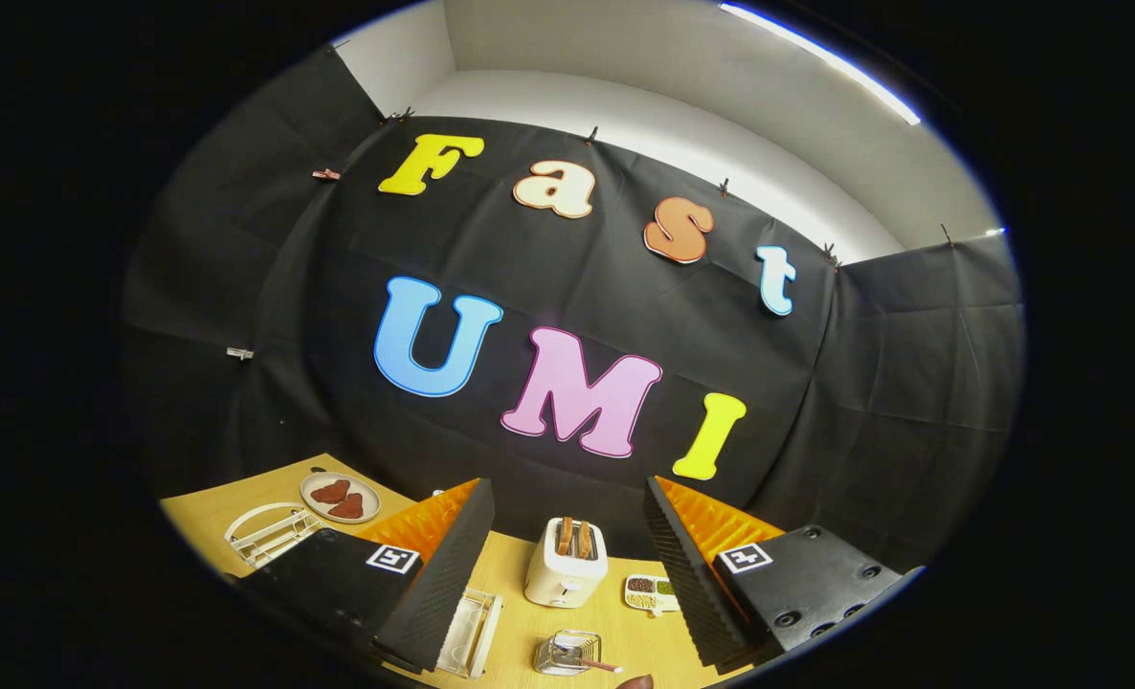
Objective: Take the plate from the dish rack, then take the spoon from the basket and place it into the plate.
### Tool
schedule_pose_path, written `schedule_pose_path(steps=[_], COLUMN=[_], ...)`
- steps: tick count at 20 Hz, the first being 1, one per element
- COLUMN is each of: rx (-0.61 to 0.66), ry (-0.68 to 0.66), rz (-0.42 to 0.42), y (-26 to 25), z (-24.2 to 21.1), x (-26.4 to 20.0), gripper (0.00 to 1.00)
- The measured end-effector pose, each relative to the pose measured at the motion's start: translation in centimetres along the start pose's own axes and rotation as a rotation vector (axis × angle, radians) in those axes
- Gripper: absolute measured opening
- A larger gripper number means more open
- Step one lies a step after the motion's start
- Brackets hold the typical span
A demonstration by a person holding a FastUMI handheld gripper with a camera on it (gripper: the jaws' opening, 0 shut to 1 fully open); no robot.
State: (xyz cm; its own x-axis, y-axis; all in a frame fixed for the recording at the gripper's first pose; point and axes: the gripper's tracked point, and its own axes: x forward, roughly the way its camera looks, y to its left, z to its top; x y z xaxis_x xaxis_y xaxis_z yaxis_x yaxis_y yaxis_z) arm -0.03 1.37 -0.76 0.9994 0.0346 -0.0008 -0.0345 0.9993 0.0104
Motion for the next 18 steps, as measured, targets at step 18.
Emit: schedule_pose_path(steps=[18], rx=[0.095], ry=[0.194], rz=[0.203], y=[7.4], z=[-5.6], x=[1.8], gripper=[0.97])
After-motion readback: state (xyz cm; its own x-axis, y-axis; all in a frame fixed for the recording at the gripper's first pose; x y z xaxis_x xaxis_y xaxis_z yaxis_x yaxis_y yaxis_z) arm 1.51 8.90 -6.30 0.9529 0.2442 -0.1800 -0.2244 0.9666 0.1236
